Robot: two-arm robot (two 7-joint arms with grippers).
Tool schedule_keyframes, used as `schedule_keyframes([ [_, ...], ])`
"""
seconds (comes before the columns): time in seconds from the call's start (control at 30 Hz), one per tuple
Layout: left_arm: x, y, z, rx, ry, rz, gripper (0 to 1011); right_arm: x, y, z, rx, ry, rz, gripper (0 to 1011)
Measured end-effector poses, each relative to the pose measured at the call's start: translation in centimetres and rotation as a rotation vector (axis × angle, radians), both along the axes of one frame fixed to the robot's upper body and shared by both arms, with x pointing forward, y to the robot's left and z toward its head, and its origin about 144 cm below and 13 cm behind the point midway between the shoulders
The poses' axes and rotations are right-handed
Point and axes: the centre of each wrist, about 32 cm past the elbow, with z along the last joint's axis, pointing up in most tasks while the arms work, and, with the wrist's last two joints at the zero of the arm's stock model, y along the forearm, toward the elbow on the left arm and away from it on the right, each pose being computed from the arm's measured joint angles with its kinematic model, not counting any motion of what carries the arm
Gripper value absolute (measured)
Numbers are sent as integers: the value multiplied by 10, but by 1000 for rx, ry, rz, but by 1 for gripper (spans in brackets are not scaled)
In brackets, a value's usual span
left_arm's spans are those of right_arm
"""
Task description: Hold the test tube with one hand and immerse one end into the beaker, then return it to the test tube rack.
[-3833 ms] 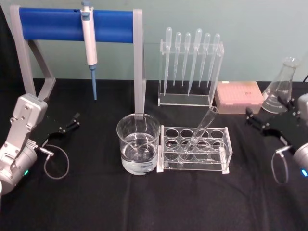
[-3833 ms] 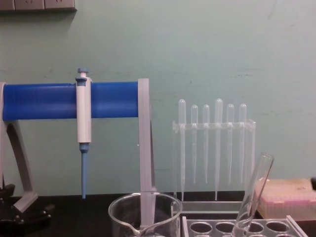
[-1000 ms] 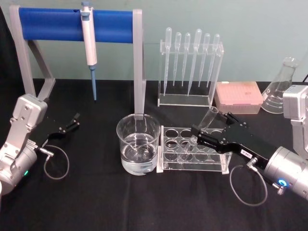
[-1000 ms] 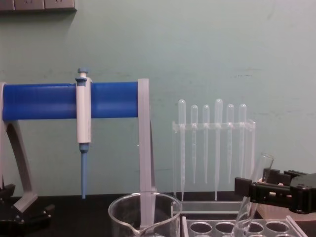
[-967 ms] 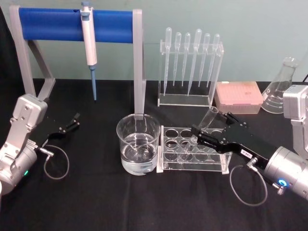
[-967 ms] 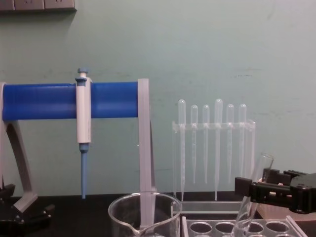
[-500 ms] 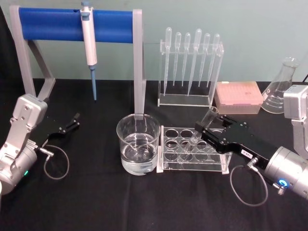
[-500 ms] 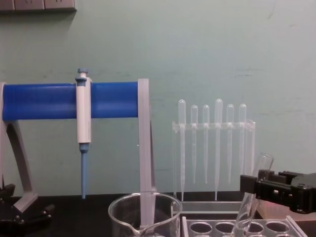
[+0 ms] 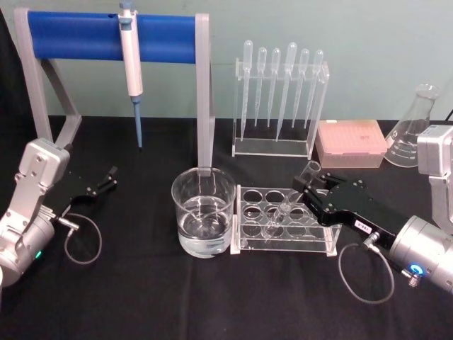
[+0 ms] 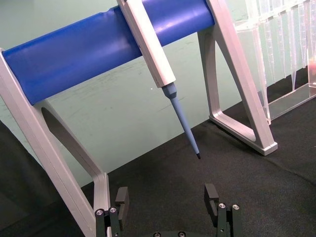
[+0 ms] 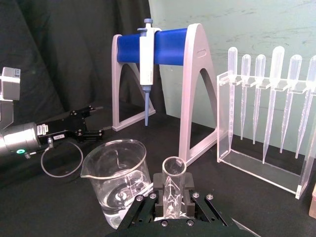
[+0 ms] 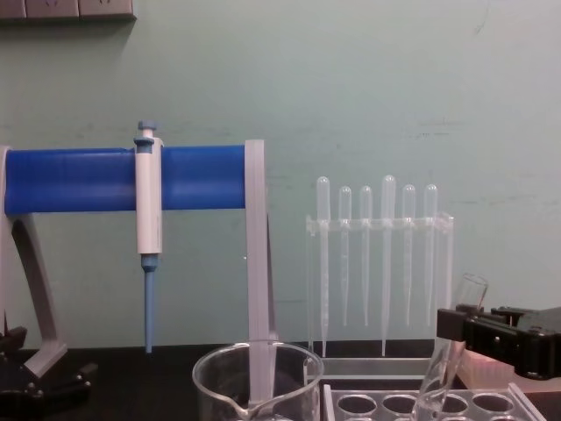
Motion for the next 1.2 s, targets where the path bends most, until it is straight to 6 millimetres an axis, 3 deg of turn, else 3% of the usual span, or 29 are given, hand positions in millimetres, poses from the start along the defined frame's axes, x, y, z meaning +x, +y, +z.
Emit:
schedule_keyframes([
  [0.27, 0, 0, 0, 0, 0, 0, 1000, 0, 0, 1, -3, 0, 3, 224],
  [0.4, 0, 0, 0, 0, 0, 0, 1000, 1, 0, 13, -21, -6, 31, 224],
  [1.2, 0, 0, 0, 0, 0, 0, 1000, 16, 10, 116, -202, -42, 68, 224],
])
